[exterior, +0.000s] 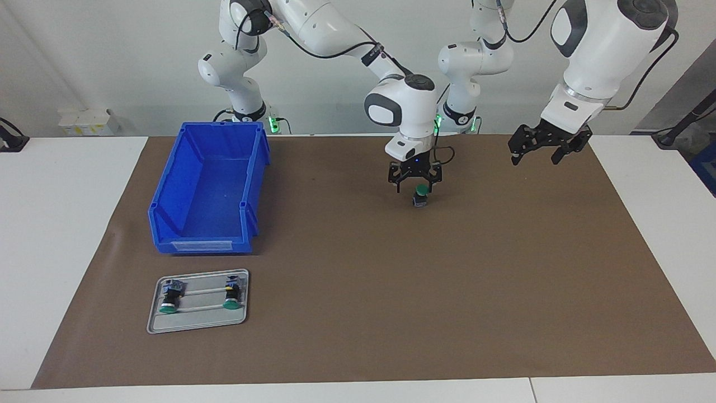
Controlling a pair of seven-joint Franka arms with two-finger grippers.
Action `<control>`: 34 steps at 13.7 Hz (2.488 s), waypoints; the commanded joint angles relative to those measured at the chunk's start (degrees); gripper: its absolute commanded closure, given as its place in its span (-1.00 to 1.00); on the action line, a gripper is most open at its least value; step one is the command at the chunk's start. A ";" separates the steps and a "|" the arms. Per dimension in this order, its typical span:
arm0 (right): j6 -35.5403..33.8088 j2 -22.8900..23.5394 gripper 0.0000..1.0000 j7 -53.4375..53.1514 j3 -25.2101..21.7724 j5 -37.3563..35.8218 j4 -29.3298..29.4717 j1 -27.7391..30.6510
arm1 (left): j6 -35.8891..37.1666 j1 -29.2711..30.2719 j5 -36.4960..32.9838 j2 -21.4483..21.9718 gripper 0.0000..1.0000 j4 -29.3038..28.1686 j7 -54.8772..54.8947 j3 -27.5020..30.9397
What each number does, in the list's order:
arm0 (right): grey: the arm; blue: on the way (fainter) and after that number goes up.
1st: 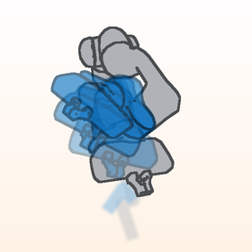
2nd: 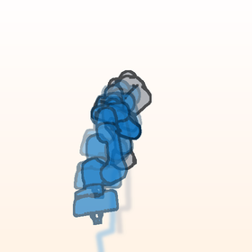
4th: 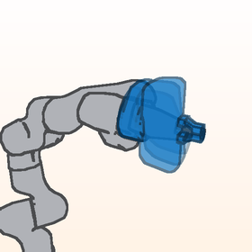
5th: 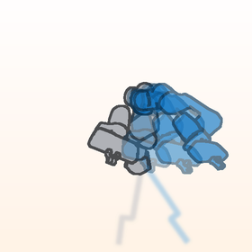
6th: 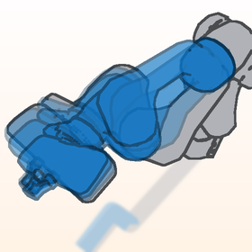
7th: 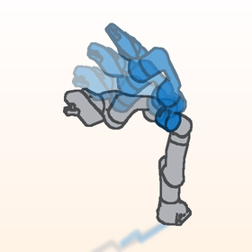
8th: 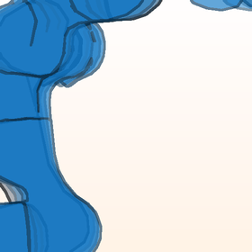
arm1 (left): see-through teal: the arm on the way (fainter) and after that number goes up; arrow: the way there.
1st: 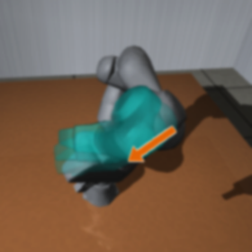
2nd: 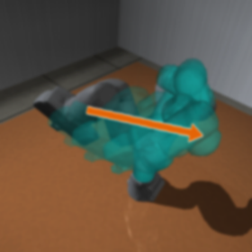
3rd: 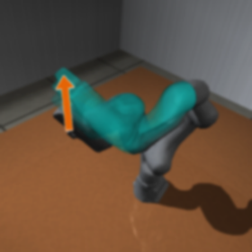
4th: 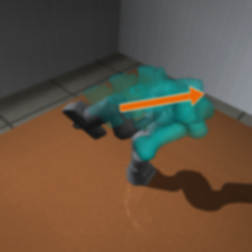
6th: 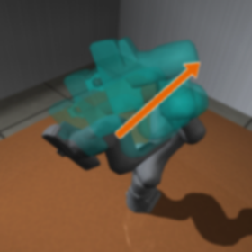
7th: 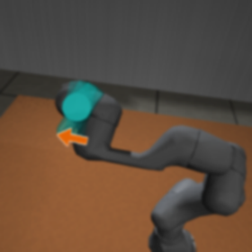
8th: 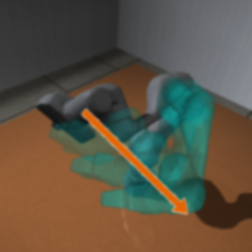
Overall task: Place and press button with both arms
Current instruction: 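Withdraw the left gripper while the right gripper grasps the button, then carry the button with the right gripper over the blue bin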
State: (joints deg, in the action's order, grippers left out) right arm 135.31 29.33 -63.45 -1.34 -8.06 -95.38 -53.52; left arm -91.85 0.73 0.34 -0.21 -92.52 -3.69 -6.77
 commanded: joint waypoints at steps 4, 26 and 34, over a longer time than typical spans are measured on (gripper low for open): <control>1.00 1.34 -1.00 1.13 0.11 -0.91 1.61 -0.80 | -2.45 1.47 -0.87 1.88 -0.99 -2.66 0.53 0.00; -3.39 -4.25 1.00 10.45 -0.16 -0.29 2.23 4.72 | -1.40 4.54 -0.96 2.06 -1.00 -2.67 6.68 0.09; -17.45 -26.58 1.00 29.84 -0.33 -0.65 -10.14 27.91 | -1.31 4.54 -0.96 2.06 -1.00 -2.66 6.68 0.18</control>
State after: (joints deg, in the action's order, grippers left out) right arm 116.76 9.14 -38.44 -2.56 -8.10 -97.22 -30.70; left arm -92.76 4.97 0.31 0.09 -93.24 2.42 -6.53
